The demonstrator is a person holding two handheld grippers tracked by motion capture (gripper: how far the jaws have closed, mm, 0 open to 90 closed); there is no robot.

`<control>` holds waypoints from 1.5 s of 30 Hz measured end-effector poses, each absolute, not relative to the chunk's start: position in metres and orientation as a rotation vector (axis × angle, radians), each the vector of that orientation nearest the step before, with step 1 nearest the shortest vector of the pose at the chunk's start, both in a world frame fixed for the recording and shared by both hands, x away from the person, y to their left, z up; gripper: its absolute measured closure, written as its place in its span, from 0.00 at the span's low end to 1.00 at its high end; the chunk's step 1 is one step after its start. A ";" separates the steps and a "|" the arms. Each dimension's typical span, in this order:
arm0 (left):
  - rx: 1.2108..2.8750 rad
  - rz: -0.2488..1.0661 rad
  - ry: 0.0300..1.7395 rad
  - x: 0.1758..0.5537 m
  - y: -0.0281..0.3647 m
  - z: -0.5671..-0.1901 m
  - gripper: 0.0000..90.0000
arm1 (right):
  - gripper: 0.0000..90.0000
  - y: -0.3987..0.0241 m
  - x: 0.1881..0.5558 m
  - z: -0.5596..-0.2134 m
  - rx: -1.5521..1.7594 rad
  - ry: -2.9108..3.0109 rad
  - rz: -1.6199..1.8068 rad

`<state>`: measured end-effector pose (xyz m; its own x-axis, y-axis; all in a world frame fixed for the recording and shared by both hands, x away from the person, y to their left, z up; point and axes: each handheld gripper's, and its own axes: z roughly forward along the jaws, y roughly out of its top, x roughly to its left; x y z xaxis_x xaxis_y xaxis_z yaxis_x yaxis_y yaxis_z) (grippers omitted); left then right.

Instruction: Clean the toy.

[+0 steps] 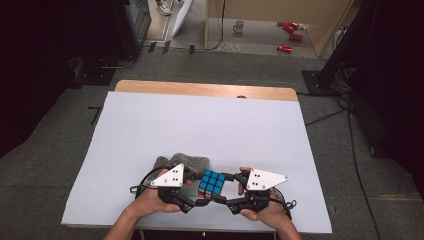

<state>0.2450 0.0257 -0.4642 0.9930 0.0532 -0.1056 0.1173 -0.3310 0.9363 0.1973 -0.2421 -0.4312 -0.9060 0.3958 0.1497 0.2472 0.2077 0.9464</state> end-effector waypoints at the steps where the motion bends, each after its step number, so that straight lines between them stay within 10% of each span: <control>1: 1.907 -0.071 0.121 0.245 0.026 -0.464 0.29 | 0.39 -0.242 0.197 -0.431 0.625 2.342 1.796; 10: 1.928 -0.104 0.106 0.243 0.023 -0.464 0.32 | 0.39 -0.243 0.194 -0.429 0.600 2.369 1.783; 15: 1.917 -0.050 0.129 0.243 0.023 -0.466 0.67 | 0.39 -0.252 0.196 -0.424 0.606 2.351 1.842; 27: 1.911 -0.182 0.115 0.245 0.034 -0.464 0.22 | 0.39 -0.251 0.194 -0.425 0.588 2.356 1.793; 45: 1.805 -0.327 0.173 0.256 0.048 -0.456 0.18 | 0.39 -0.245 0.192 -0.429 0.547 2.378 1.734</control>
